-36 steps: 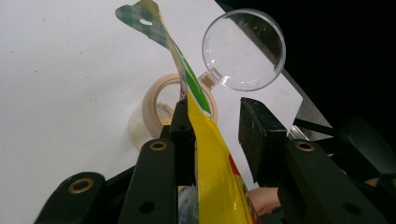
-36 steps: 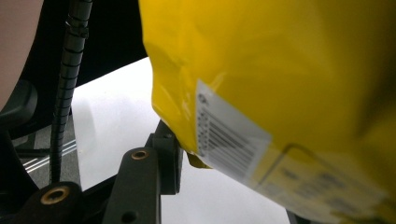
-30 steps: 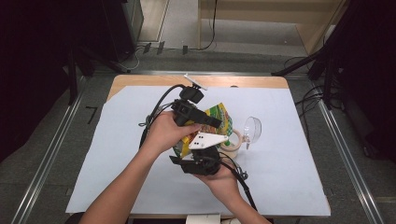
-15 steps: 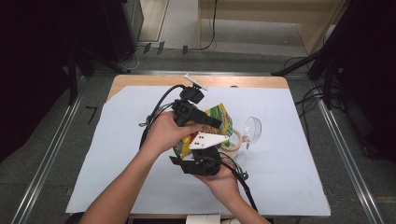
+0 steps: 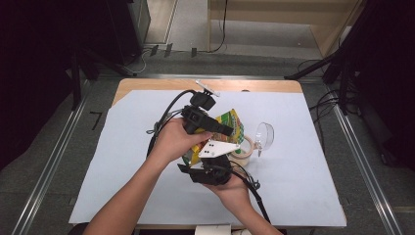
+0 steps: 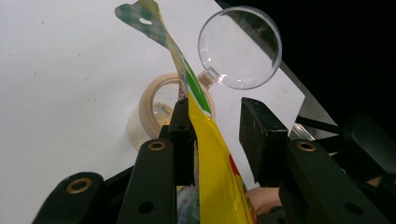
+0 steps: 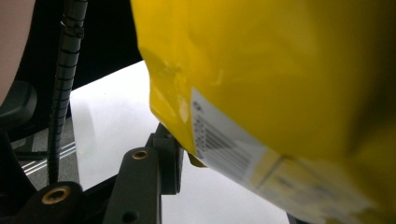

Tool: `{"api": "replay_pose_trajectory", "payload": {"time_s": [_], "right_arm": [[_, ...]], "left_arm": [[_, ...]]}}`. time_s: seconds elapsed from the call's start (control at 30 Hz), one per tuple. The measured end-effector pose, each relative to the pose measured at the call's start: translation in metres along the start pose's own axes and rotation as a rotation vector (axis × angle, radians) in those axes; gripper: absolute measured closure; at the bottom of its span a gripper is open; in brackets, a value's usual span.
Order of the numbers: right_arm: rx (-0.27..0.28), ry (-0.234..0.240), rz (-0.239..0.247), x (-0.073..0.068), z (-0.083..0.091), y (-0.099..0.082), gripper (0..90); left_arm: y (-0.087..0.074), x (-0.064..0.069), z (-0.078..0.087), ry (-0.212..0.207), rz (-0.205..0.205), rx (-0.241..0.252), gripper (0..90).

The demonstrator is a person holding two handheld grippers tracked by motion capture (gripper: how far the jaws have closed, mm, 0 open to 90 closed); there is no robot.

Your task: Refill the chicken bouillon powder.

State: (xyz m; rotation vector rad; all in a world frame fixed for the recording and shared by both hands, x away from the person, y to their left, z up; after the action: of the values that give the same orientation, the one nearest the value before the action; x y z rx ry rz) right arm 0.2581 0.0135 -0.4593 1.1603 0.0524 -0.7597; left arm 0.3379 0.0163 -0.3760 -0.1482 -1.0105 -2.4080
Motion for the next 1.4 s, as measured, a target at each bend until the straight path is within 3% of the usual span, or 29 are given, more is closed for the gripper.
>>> {"api": "replay_pose_trajectory", "payload": {"time_s": [0.33, 0.5, 0.63, 1.4], "right_arm": [[0.042, -0.02, 0.0, 0.001, -0.002, -0.001, 62.0], [0.024, 0.0, -0.029, 0.0, 0.0, 0.002, 61.7], [0.012, 0.003, -0.031, -0.001, 0.001, 0.002, 61.2], [-0.006, 0.0, -0.026, -0.004, 0.004, 0.009, 60.5]], "left_arm": [[0.001, 0.004, 0.0, -0.004, -0.009, 0.0, 66.7], [0.003, 0.0, 0.001, -0.015, 0.006, 0.0, 66.7], [0.004, -0.002, 0.0, -0.036, 0.019, -0.002, 66.9], [0.008, -0.005, 0.004, -0.044, 0.036, 0.001, 66.9]]}}
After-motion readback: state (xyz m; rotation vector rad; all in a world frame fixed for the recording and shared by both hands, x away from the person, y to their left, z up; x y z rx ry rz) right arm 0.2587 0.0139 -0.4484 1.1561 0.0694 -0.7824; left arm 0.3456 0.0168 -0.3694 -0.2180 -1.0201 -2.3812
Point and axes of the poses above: each handheld gripper's, and its own axes: z roughly backward along the jaws, y roughly out of its top, x roughly to its right, the point moved 6 cm from there along -z, roughly forward along the jaws, and after that the axes turned 14 degrees about -z, right-handed, at the moved point
